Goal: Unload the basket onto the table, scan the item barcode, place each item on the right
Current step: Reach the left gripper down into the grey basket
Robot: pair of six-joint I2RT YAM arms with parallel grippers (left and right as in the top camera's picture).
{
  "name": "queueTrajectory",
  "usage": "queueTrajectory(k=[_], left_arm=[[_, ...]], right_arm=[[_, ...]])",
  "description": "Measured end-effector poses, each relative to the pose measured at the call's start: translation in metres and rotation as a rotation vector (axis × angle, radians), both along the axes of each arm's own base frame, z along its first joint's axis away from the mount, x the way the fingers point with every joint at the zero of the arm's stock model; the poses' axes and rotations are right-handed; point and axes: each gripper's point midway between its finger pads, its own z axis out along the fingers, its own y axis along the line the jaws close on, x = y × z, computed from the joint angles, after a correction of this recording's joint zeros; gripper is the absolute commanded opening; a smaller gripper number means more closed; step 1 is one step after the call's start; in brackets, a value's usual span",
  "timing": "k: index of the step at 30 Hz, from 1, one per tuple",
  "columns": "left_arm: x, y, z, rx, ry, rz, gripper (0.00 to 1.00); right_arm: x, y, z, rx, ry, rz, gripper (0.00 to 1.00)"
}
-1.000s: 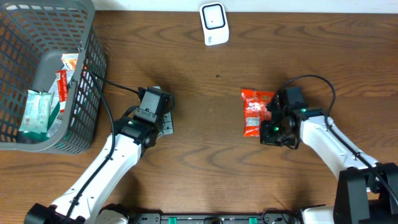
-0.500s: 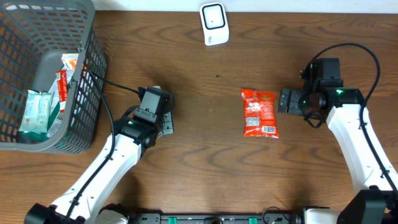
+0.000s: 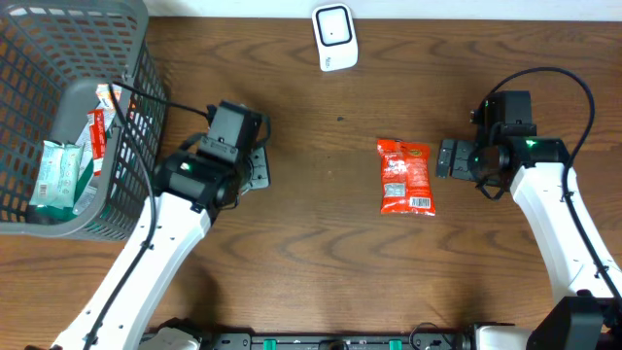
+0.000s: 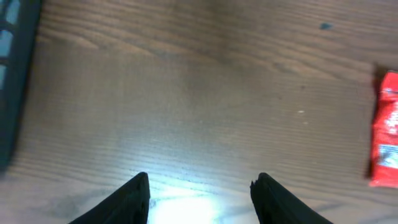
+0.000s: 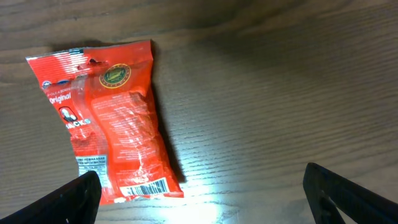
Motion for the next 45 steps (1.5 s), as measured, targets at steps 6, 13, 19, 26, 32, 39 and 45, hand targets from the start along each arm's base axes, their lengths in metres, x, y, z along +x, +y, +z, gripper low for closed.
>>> queueTrajectory(k=[6, 13, 19, 26, 32, 39, 45], left_arm=[[-0.006, 0.0, 0.027, -0.012, 0.008, -0.007, 0.56], [-0.01, 0.005, 0.041, -0.014, 0.015, 0.004, 0.56], [-0.007, 0.027, 0.047, -0.033, 0.029, 0.077, 0.56], [-0.005, 0.064, 0.049, -0.042, 0.041, 0.199, 0.56], [-0.005, 0.084, 0.054, -0.054, 0.024, 0.262, 0.56], [-0.008, 0.101, 0.068, -0.054, -0.024, 0.301, 0.56], [-0.009, 0.125, 0.12, -0.065, -0.181, 0.355, 0.56]], right_arm=[[0.0, 0.0, 0.0, -0.001, 0.0, 0.0, 0.99], [0.0, 0.0, 0.0, -0.001, 0.0, 0.0, 0.99], [0.0, 0.0, 0.0, -0.001, 0.0, 0.0, 0.99], [0.0, 0.0, 0.0, -0.001, 0.0, 0.0, 0.99], [0.0, 0.0, 0.0, -0.001, 0.0, 0.0, 0.99], [0.0, 0.0, 0.0, -0.001, 0.0, 0.0, 0.99], [0.0, 0.0, 0.0, -0.001, 0.0, 0.0, 0.99]])
